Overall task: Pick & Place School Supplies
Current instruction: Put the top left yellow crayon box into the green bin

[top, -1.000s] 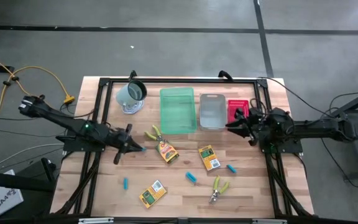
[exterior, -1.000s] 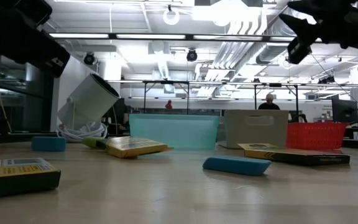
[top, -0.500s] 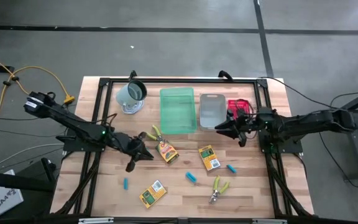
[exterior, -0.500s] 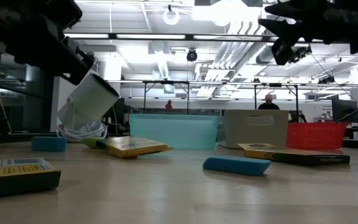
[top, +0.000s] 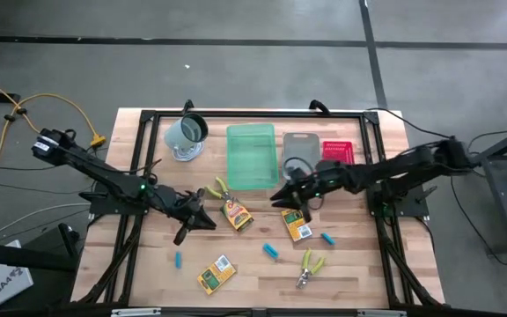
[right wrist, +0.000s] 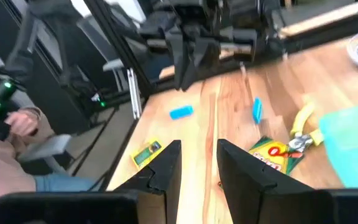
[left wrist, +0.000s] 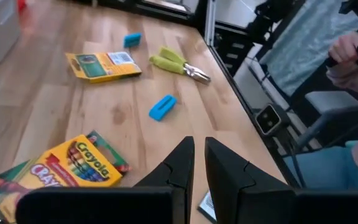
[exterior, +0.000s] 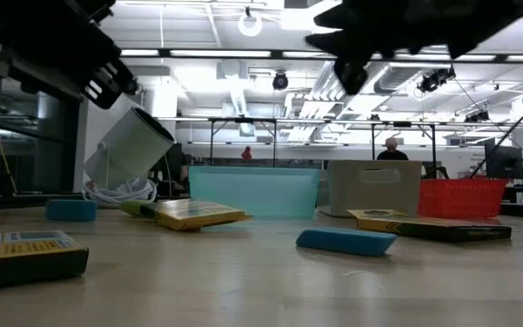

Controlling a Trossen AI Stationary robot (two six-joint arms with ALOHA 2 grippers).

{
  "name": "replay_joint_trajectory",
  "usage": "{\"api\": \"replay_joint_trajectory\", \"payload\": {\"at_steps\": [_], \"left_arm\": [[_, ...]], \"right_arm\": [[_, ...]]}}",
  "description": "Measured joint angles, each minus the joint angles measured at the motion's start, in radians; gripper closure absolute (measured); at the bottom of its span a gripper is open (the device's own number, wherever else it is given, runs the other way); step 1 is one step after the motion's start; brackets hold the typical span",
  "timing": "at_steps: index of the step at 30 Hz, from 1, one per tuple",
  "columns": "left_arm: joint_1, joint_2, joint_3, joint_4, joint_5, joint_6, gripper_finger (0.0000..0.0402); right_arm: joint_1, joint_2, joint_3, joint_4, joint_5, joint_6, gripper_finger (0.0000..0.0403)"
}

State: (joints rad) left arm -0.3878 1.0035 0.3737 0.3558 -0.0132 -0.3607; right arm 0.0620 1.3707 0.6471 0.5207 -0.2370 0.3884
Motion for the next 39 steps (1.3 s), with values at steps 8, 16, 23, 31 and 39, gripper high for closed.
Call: {"api": "replay_joint_trajectory", "payload": {"at_steps": [8, 16, 23, 31, 39], "left_arm": [[-0.032, 0.000, 0.000, -0.099, -0.049, -0.021, 0.0366], [-0.044, 0.017, 0.000, -0.175, -0.102, -0.036, 0.0366], [-0.048, 0.105, 0.000, -0.178, -0.121, -0.052, 0.0366], [-0.056, 0.174, -0.001, -0.148, -0.121, -0.077, 0.0366], [-0.083, 0.171, -0.001, -0.094, -0.121, -0.060, 0.0366]], "right_arm": [[0.029, 0.218, 0.121, 0.001, -0.002, 0.048, 0.0309], [0.030, 0.353, 0.168, 0.000, 0.000, 0.109, 0.0309], [0.030, 0.426, 0.195, 0.005, 0.000, 0.101, 0.0309], [0.074, 0.430, 0.199, 0.014, 0.067, -0.031, 0.0309], [0.109, 0.430, 0.199, 0.000, 0.175, -0.051, 0.0287]]}}
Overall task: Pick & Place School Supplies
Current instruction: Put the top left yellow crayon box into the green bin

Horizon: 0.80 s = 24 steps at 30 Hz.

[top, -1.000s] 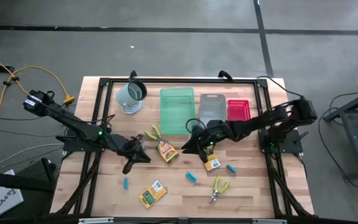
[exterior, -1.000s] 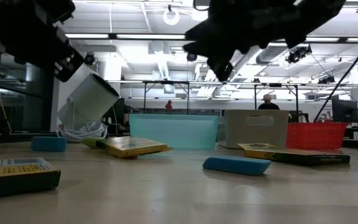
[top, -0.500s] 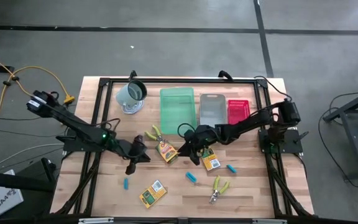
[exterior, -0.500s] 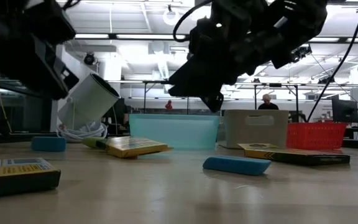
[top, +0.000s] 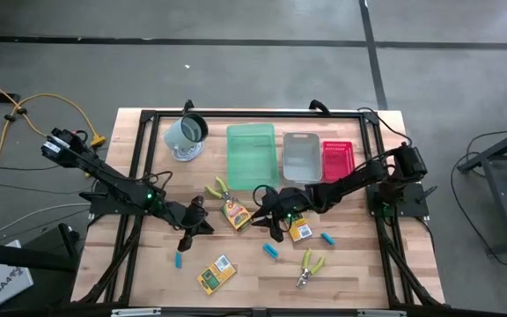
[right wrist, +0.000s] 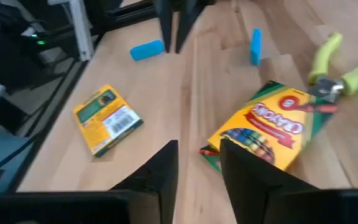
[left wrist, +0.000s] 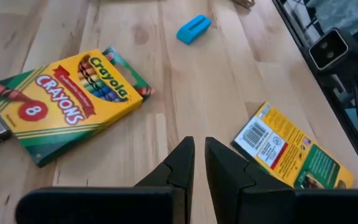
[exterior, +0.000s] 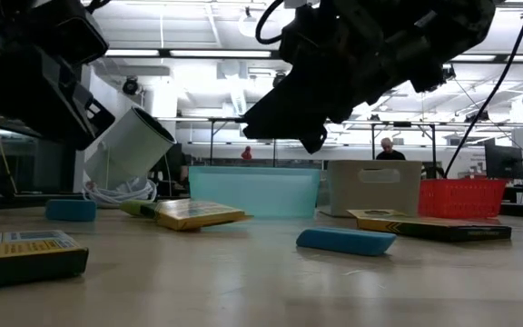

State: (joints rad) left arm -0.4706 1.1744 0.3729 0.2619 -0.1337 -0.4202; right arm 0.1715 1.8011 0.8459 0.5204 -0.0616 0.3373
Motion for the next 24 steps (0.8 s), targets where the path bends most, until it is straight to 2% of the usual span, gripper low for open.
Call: {"api": "replay_joint_trajectory", "payload": {"at_steps": [3, 7, 14, 19, 24], "left_arm": [[0.000, 0.000, 0.000, 0.006, -0.002, 0.000, 0.0366], [0.000, 0.000, 0.000, 0.005, -0.003, 0.000, 0.0366], [0.000, 0.000, 0.000, 0.004, -0.011, 0.050, 0.0366], [0.000, 0.000, 0.000, 0.001, -0.015, 0.073, 0.0366], [0.000, 0.000, 0.000, 0.000, -0.016, 0.079, 0.0366]], "right_arm": [[-0.001, 0.000, 0.000, -0.001, 0.017, 0.029, 0.0263], [-0.018, 0.000, 0.000, -0.008, 0.036, 0.144, 0.0236], [-0.051, 0.062, 0.034, -0.041, 0.021, 0.367, 0.0220], [-0.050, 0.140, 0.139, -0.112, -0.023, 0.375, 0.0220], [-0.050, 0.147, 0.222, -0.293, 0.011, 0.369, 0.0220]]}}
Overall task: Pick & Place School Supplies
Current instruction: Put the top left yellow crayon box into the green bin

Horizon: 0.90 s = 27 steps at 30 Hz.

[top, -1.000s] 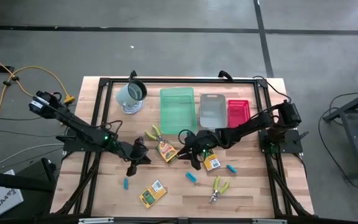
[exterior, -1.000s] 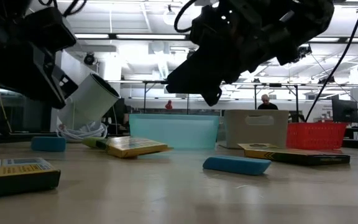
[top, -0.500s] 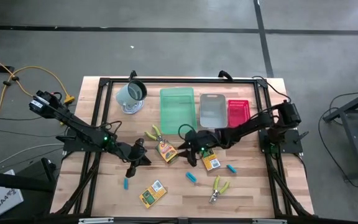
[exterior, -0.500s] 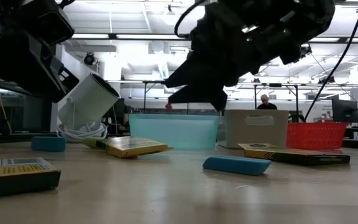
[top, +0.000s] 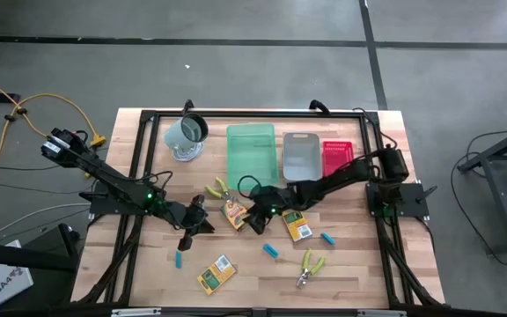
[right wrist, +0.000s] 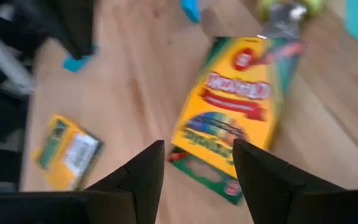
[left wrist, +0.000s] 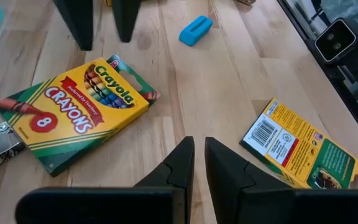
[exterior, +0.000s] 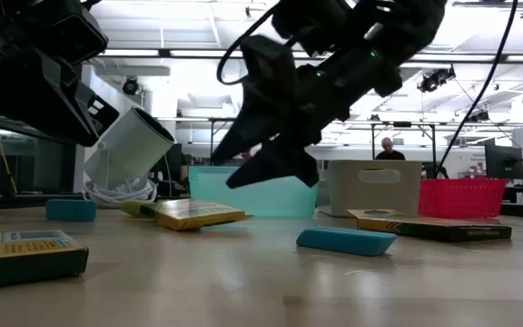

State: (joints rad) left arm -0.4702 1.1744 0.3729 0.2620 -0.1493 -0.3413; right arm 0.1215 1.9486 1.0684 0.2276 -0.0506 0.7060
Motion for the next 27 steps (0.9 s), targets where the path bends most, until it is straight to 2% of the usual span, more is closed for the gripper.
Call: {"api": "replay_joint_trajectory", "payload": {"at_steps": [7, 16, 27], "left_arm": [[0.000, 0.000, 0.000, -0.004, -0.001, 0.005, 0.0366], [0.000, 0.000, 0.000, -0.008, -0.003, 0.054, 0.0366], [0.000, 0.000, 0.000, -0.049, -0.003, 0.056, 0.0366]], "right_arm": [[0.000, 0.001, 0.020, -0.088, -0.002, 0.122, 0.0220], [-0.025, 0.001, 0.020, -0.108, -0.036, 0.182, 0.0220], [-0.044, 0.001, 0.019, -0.111, -0.053, 0.155, 0.0220]]}}
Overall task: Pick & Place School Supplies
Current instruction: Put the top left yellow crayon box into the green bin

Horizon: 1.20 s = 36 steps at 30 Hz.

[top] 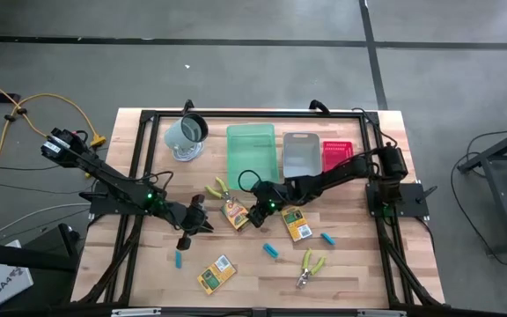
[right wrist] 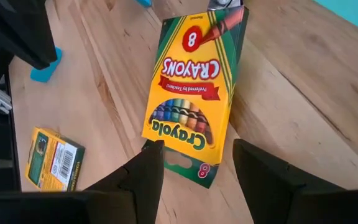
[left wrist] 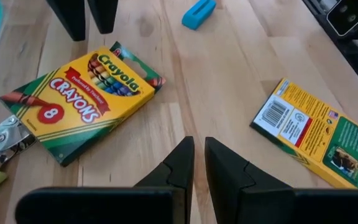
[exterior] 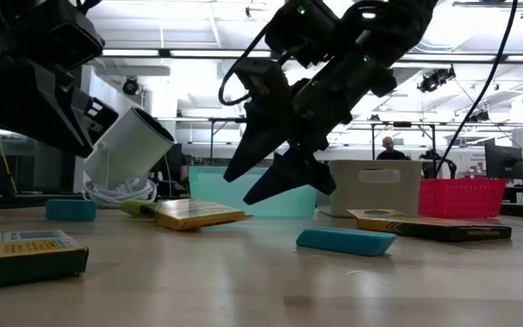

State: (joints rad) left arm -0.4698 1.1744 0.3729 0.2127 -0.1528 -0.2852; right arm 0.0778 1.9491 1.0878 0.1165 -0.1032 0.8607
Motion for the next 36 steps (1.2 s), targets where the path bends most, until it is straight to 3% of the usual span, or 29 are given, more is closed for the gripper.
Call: {"api": "replay_joint_trajectory", "payload": {"at_steps": [14, 27, 36], "left_arm": [[0.000, 0.000, 0.000, 0.001, -0.002, -0.017, 0.0366], [0.000, 0.004, 0.000, 0.023, -0.006, -0.019, 0.0366], [0.003, 0.133, 0.000, 0.070, -0.019, -0.032, 0.0366]], "right_arm": [[-0.002, 0.009, -0.001, 0.001, 0.000, -0.020, 0.0220], [-0.002, 0.081, 0.000, 0.134, -0.019, -0.008, 0.0220], [-0.009, 0.101, 0.000, 0.171, -0.038, -0.008, 0.0220]]}}
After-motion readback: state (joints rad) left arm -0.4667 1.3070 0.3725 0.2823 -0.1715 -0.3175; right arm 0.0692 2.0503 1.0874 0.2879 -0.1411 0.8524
